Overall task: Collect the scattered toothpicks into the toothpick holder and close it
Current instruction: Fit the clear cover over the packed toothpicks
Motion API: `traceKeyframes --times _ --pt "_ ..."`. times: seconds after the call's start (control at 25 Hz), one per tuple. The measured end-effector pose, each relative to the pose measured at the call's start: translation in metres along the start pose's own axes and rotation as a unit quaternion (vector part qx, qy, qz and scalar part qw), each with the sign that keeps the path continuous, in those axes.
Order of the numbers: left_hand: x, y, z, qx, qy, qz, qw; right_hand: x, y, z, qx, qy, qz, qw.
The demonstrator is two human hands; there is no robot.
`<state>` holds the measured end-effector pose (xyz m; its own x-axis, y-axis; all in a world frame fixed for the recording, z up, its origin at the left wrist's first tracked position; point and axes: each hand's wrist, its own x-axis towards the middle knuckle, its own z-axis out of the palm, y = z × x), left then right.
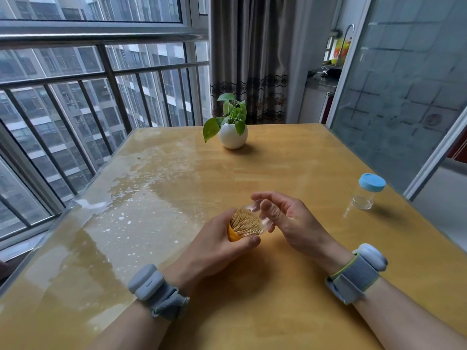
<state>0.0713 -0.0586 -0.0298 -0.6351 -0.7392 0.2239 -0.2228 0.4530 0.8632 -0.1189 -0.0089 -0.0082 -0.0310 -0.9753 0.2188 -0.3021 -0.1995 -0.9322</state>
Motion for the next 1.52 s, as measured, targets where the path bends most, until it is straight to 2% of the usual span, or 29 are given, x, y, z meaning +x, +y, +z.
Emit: traceKeyframes --times 0.28,0.68,1.0,1.28,1.52 --pt "0.0 0.002 0.001 0.028 0.017 -0.008 0.999 -0.005 -0.008 0.005 -0.02 0.007 -0.008 1.0" --pt "-0.001 0.008 0.0 0.043 0.03 -0.013 0.999 -0.01 -0.009 0.015 -0.014 0.092 -0.005 0.996" --pt "-0.003 0.009 0.004 0.096 0.074 0.007 0.993 -0.012 -0.006 0.02 0.003 0.129 0.014 0.992" --pt "-0.003 0.009 0.002 0.128 0.055 0.016 0.99 -0.013 -0.011 0.021 0.019 0.101 0.005 0.995" --pt "-0.005 0.008 -0.001 0.121 0.013 0.015 0.992 -0.014 -0.011 0.021 0.031 0.114 0.011 0.993"
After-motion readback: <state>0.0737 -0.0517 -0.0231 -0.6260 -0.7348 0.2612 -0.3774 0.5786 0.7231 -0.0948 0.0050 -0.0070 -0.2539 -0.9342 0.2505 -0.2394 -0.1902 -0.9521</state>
